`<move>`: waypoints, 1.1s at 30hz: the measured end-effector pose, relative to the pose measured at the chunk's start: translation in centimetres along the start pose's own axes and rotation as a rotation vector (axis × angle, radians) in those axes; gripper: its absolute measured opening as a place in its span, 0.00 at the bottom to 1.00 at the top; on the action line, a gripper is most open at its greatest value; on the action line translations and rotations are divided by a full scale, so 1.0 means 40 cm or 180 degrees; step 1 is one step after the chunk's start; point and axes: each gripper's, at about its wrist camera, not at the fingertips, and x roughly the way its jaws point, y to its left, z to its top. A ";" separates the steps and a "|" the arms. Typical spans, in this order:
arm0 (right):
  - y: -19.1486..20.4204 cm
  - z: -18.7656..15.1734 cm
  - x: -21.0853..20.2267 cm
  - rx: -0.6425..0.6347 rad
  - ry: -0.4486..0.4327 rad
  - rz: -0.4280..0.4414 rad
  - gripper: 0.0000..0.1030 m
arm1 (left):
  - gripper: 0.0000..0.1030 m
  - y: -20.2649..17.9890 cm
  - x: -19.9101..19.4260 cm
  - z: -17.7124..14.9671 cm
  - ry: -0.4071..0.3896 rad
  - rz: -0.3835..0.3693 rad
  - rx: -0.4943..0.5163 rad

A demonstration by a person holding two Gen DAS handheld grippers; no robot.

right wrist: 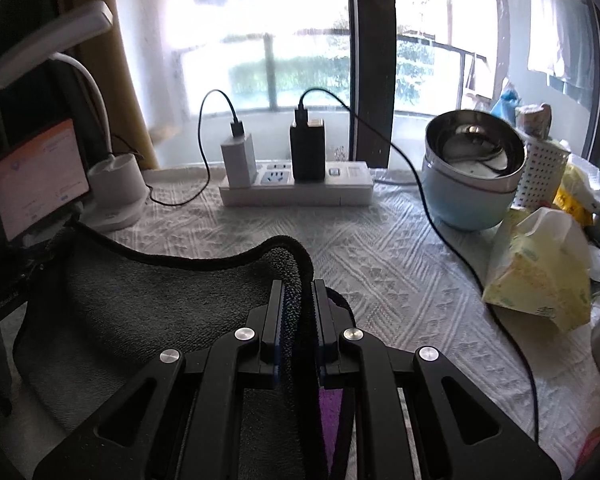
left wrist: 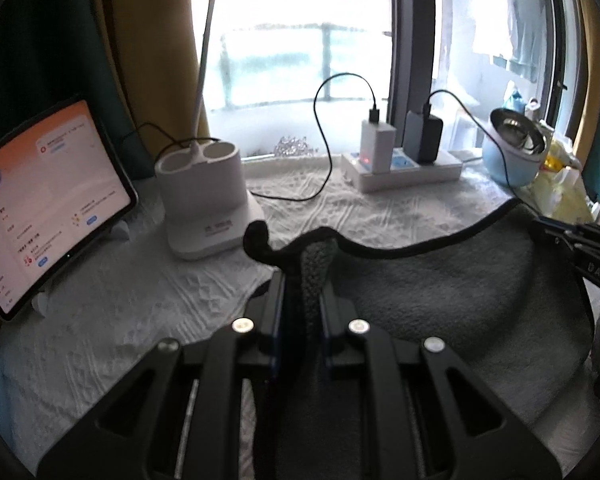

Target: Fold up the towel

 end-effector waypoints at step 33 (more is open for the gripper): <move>-0.012 -0.001 0.100 0.0078 0.0527 -0.0247 0.49 | 0.71 0.016 0.033 0.008 0.0275 0.0010 -0.0277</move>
